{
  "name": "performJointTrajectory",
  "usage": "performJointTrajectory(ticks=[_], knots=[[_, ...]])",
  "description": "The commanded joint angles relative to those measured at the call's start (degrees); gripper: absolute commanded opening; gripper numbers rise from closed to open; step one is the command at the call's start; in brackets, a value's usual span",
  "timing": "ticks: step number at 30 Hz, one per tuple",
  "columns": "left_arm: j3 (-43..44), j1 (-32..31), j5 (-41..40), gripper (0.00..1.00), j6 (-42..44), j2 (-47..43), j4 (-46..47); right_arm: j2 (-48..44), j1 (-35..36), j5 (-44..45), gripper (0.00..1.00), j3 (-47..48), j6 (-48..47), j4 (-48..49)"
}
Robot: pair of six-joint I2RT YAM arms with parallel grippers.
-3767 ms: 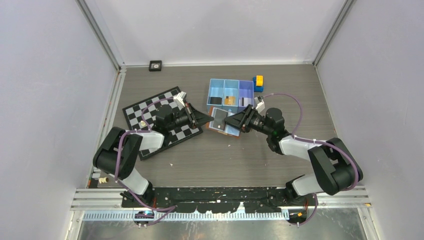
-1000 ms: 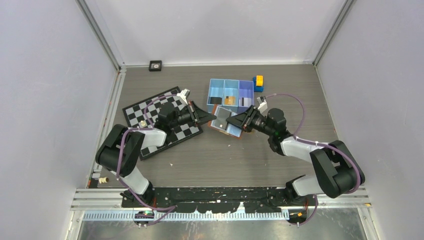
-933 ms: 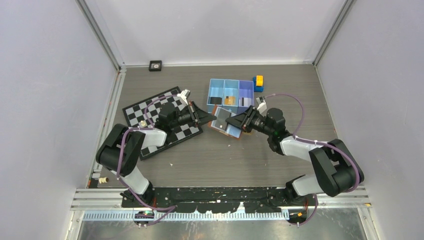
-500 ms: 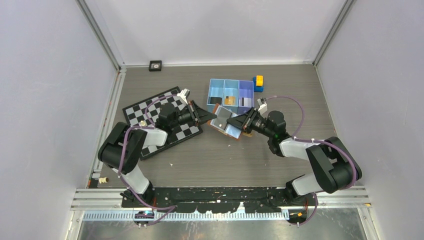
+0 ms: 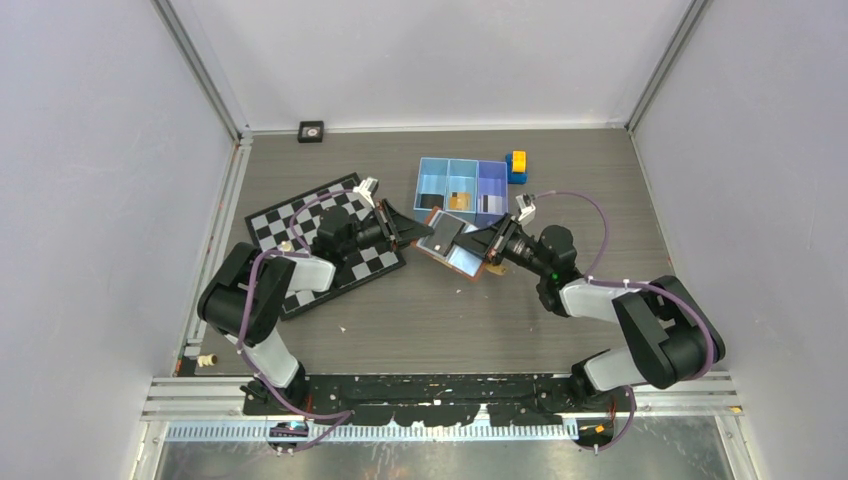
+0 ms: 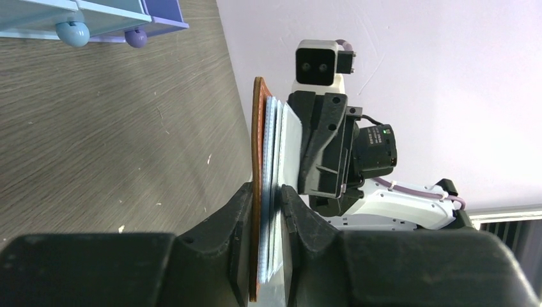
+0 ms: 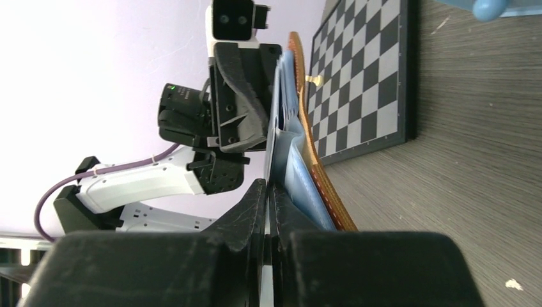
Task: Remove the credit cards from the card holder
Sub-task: Remove the credit card from the card holder.
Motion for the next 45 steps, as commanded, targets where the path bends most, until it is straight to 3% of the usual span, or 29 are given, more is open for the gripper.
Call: performJointTrajectory(ticks=[1,5,10,16,21,27,33,38,45], knots=[[0.9,-1.9,3.0,0.22,0.7,0.8,0.2,-2.7,1.5,-2.2,0.08,1.2,1.8,10.1],[0.7,-1.8,3.0,0.22,0.8,0.4,0.5,-2.3,1.1,-1.5,0.01,1.5,1.8,8.2],[0.3,-1.4,2.9,0.26,1.0,-0.5,0.6,-2.1,0.5,-0.8,0.00,1.7,1.0,4.8],[-1.5,0.6,2.5,0.22,-0.5,-2.0,4.4,-2.5,0.0,0.4,0.01,3.4,-2.6,-5.5],[-1.7,0.9,2.6,0.20,-1.2,-2.2,5.7,-1.4,0.0,0.3,0.00,3.9,-2.6,-6.2],[-2.0,1.5,2.9,0.18,-1.9,-2.5,6.6,-2.9,0.0,2.0,0.01,5.1,-6.1,-13.9],[-2.4,2.4,3.1,0.13,-2.8,-2.8,7.6,-3.2,-0.1,2.3,0.01,5.0,-6.6,-14.8],[-2.7,3.1,3.4,0.02,-3.8,-2.7,9.1,-3.3,-0.1,2.3,0.01,5.0,-6.6,-14.9],[-2.8,3.8,3.7,0.00,-5.5,-2.2,10.9,-3.3,-0.2,2.2,0.00,4.9,-6.6,-14.7]])
